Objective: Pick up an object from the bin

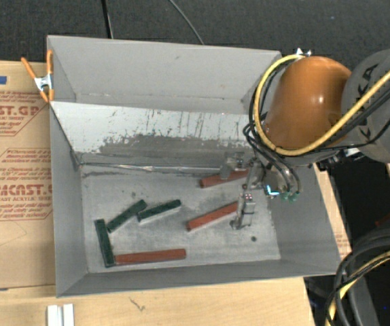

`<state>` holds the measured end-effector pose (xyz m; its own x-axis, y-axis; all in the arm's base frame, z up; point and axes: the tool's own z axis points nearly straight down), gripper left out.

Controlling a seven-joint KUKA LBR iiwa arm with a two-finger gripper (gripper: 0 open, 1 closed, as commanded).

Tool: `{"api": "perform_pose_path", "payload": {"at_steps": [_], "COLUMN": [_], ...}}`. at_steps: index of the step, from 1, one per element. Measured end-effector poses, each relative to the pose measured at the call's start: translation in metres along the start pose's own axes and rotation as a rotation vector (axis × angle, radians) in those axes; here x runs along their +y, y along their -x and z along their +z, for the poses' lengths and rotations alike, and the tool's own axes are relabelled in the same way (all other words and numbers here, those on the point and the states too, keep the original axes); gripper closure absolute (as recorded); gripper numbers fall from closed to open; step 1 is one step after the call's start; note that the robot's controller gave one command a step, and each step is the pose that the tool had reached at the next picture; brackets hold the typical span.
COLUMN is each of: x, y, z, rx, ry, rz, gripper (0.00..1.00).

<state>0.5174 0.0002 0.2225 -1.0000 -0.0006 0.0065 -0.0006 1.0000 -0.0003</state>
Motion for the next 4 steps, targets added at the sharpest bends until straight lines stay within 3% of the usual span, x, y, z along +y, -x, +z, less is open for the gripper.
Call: {"api": "perform_pose_path", "payload": {"at_steps": [1, 2, 3, 4], "x": [0.0, 0.001, 0.025, -0.014], "y": [0.002, 0.002, -0.007, 0.023], "z": [-0.004, 0.043, 0.105, 0.151], "rx": [-0.008, -0.014, -0.01, -0.007], "ry": [0.0, 0.0, 0.001, 0.0], "rz": [0.0, -0.061, -0.063, -0.163], "gripper": [0.0, 0.0, 0.0, 1.0]}}
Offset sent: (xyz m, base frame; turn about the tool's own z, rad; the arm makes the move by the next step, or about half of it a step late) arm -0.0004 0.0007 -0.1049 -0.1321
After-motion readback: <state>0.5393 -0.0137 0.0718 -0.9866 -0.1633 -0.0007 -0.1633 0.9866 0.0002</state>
